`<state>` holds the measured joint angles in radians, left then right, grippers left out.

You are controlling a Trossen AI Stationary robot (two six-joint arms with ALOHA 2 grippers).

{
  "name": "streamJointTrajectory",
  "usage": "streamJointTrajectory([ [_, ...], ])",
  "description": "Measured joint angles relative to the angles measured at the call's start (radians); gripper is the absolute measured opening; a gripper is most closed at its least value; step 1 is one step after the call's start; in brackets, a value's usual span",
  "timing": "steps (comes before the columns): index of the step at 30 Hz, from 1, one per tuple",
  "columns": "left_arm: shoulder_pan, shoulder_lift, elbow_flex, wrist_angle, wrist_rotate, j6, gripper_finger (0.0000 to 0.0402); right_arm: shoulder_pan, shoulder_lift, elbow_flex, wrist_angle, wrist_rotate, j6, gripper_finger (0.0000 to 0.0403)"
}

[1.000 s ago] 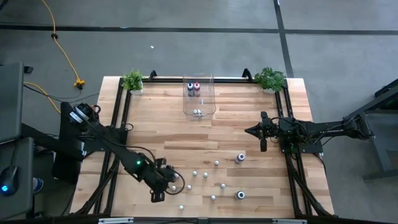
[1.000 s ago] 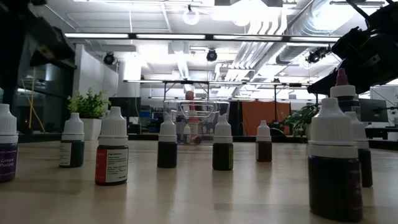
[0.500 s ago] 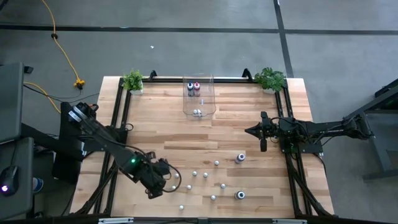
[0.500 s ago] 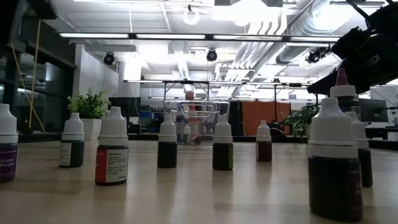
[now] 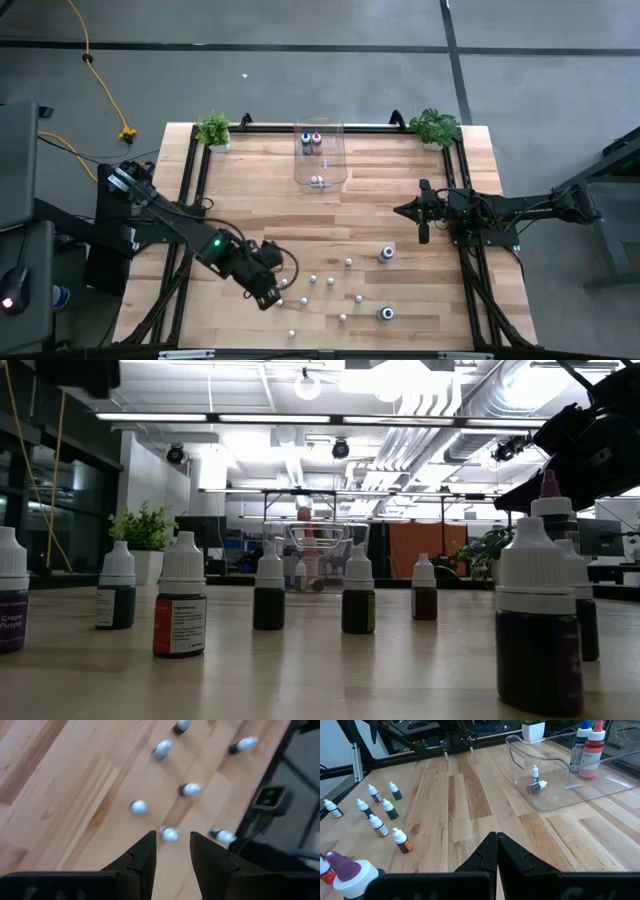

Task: Pick & Place food coloring
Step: Put the small purple food coloring into the transparent bin

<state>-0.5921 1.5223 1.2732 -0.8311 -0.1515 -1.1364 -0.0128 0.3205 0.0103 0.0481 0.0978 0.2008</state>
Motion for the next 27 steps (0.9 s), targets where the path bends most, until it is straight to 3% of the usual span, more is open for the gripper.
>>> streamJointTrajectory([
  [12, 0.076, 0.044, -0.001, 0.023, 0.121, -0.008, 0.0115, 0.0, 0.0, 0.0, 0.001, 0.0, 0.0, 0.0],
  [21, 0.042, 0.189, -0.001, 0.074, 0.235, -0.179, 0.0115, 0.0, 0.0, 0.0, 0.0, 0.0, 0.0, 0.0],
  [27, 0.01, 0.211, -0.001, 0.065, 0.129, -0.306, 0.0115, 0.0, 0.0, 0.0, 0.001, 0.0, 0.0, 0.0],
])
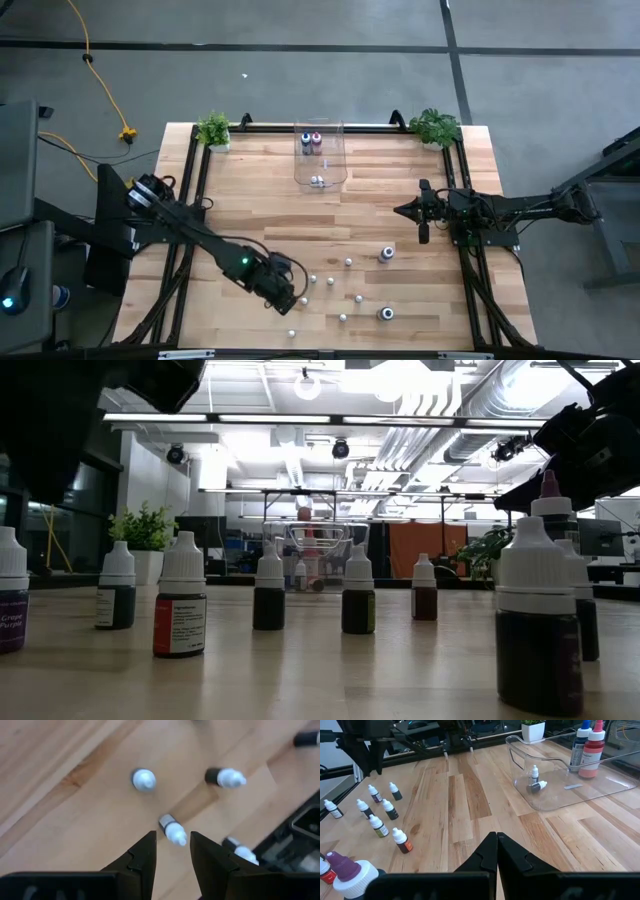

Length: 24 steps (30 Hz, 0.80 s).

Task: Pick & Place food coloring
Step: Put the small purple food coloring into the transparent bin

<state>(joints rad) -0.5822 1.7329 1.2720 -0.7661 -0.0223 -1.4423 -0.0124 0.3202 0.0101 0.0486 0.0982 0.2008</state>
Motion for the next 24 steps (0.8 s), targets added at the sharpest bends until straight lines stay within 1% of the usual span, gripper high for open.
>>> streamJointTrajectory([
  [6, -0.037, 0.0, 0.0, -0.036, -0.141, -0.142, 0.0115, 0.0, 0.0, 0.0, 0.0, 0.0, 0.0, 0.0],
  [10, -0.05, 0.0, 0.0, -0.074, -0.149, -0.231, 0.0115, 0.0, 0.0, 0.0, 0.0, 0.0, 0.0, 0.0],
  [14, -0.046, 0.001, 0.0, -0.048, -0.104, -0.235, 0.0115, 0.0, 0.0, 0.0, 0.0, 0.0, 0.0, 0.0],
  [17, -0.034, 0.022, 0.0, 0.011, -0.068, -0.218, 0.0115, 0.0, 0.0, 0.0, 0.0, 0.0, 0.0, 0.0],
  [22, -0.019, 0.086, 0.0, 0.08, 0.044, -0.248, 0.0115, 0.0, 0.0, 0.0, 0.0, 0.0, 0.0, 0.0],
  [24, -0.019, 0.102, 0.003, 0.094, 0.066, -0.273, 0.0115, 0.0, 0.0, 0.0, 0.0, 0.0, 0.0, 0.0],
])
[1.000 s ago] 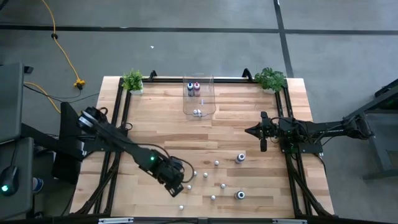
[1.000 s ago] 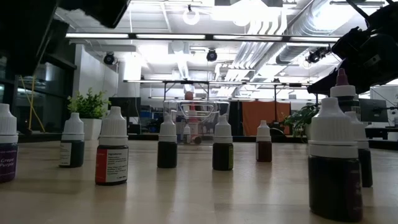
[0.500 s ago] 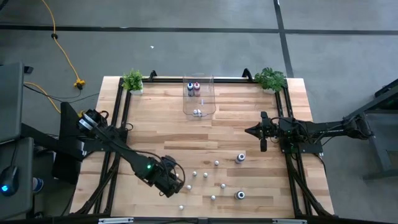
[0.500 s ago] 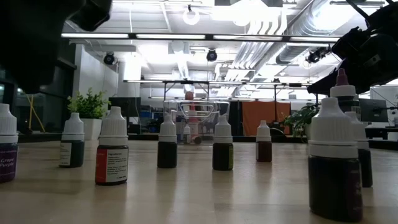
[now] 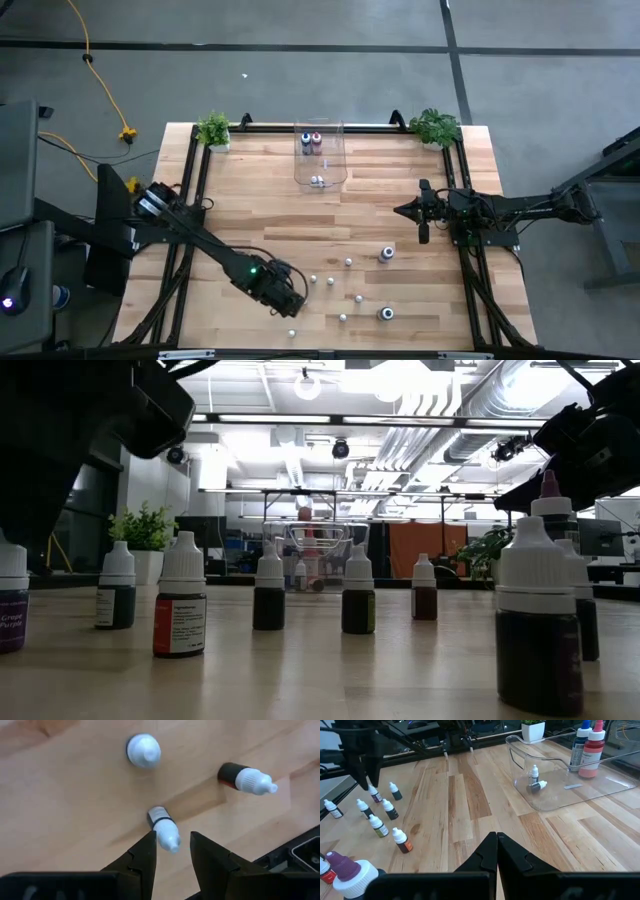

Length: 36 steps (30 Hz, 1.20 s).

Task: Pick & Place food coloring
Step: Put the small purple food coloring into the transparent bin

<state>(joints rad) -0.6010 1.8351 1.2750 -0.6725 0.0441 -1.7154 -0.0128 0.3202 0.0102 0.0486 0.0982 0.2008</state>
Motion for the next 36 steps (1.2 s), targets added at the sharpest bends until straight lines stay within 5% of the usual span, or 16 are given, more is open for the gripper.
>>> streamJointTrajectory([
  [10, 0.0, 0.063, 0.103, -0.1, -0.081, -0.022, 0.0115, 0.0, 0.0, 0.0, 0.0, 0.0, 0.0, 0.0],
  [36, -0.002, 0.064, 0.105, -0.168, 0.02, -0.017, 0.0115, 0.0, 0.0, 0.0, 0.0, 0.0, 0.0, 0.0],
])
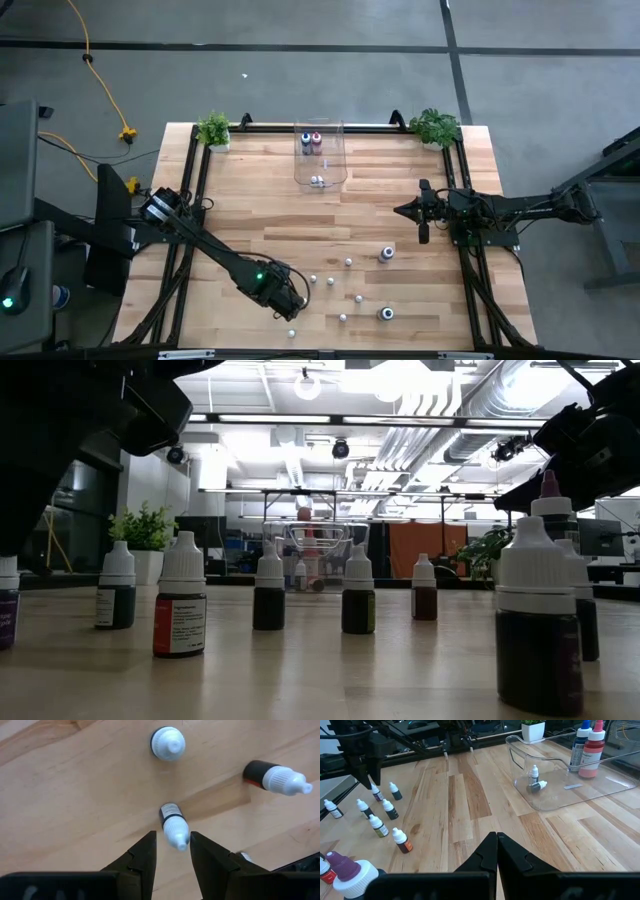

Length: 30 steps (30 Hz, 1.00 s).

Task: Pick & Place food coloring
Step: Put the small purple food coloring into the transparent bin

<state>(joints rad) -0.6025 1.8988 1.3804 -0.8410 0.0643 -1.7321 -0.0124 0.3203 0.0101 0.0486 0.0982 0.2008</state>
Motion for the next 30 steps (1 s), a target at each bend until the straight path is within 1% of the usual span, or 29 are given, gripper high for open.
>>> streamJointTrajectory([
  [16, 0.0, 0.018, -0.002, 0.003, 0.006, 0.026, 0.0114, 0.0, 0.0, 0.0, 0.0, 0.0, 0.0, 0.0],
  [19, 0.0, 0.018, -0.002, 0.004, 0.006, 0.036, 0.0097, 0.0, 0.0, 0.0, 0.0, 0.0, 0.0, 0.0],
  [25, 0.0, 0.017, 0.0, 0.005, 0.008, 0.073, 0.0028, 0.0, 0.0, 0.0, 0.0, 0.0, 0.0, 0.0],
  [30, 0.0, 0.017, 0.0, 0.005, 0.008, 0.113, 0.0025, 0.0, 0.0, 0.0, 0.0, 0.0, 0.0, 0.0],
])
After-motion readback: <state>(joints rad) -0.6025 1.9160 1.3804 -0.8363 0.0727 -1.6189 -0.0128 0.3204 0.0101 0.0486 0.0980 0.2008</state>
